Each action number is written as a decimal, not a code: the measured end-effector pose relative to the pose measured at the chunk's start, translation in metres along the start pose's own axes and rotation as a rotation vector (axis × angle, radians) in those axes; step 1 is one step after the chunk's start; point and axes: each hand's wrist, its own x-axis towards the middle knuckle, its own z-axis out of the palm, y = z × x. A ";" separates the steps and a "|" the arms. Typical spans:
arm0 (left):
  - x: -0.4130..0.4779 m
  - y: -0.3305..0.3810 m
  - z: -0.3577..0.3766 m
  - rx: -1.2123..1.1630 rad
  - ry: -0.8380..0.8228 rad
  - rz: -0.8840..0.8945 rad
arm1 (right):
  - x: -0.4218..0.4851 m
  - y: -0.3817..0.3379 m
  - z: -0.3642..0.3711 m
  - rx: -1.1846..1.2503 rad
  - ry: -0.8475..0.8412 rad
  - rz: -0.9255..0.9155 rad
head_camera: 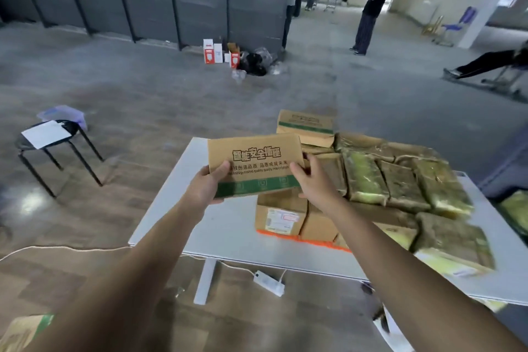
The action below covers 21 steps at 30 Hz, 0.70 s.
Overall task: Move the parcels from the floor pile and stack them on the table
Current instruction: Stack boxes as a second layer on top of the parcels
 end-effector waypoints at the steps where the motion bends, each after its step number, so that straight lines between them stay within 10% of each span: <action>1: 0.005 0.000 0.015 0.027 -0.025 -0.010 | 0.002 0.007 -0.013 0.008 0.009 0.015; 21: 0.178 0.018 0.157 0.399 -0.232 -0.066 | 0.135 0.076 -0.082 -0.349 0.094 0.290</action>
